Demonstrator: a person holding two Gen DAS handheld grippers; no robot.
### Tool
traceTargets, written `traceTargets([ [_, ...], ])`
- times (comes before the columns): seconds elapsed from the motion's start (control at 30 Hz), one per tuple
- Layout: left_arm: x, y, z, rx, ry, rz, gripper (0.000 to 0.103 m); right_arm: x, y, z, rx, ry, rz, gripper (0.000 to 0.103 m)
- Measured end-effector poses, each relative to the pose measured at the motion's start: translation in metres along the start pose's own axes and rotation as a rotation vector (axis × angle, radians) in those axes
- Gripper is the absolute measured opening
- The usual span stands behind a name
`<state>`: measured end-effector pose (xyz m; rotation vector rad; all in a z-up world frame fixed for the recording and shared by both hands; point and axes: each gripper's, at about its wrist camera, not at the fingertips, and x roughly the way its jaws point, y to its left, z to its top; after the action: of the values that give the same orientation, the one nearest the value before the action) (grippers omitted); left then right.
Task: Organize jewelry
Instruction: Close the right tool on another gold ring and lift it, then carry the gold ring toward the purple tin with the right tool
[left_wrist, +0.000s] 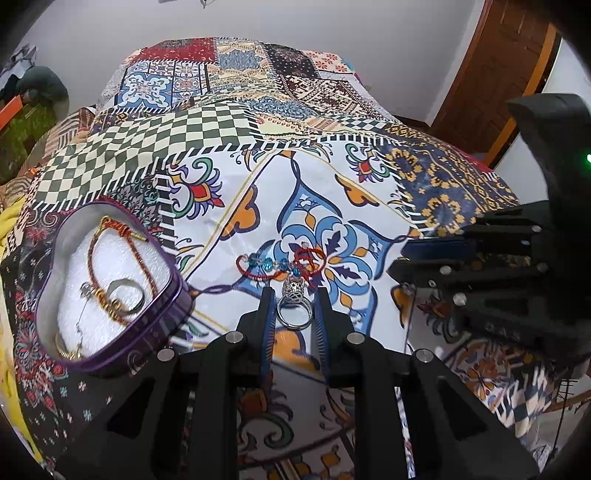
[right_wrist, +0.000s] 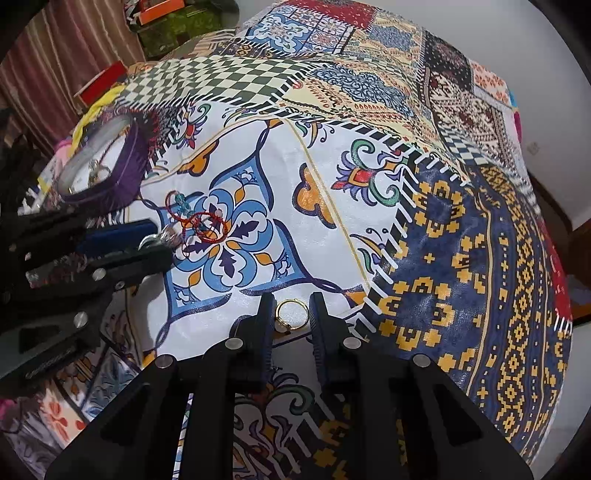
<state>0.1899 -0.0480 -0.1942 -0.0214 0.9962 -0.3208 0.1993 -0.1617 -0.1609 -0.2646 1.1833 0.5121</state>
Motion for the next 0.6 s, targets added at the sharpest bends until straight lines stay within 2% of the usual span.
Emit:
traceTargets([
  [0.1, -0.013, 0.003, -0.002, -0.007, -0.016, -0.003, 0.020, -0.005, -0.005, 0.003, 0.029, -0.004, 0.016, 0.017],
  [0.6, -0.079, 0.022, -0.004, -0.043, -0.138, 0.046, 0.020, -0.068, 0.003, 0.022, 0.047, -0.181, -0.046, 0.017],
])
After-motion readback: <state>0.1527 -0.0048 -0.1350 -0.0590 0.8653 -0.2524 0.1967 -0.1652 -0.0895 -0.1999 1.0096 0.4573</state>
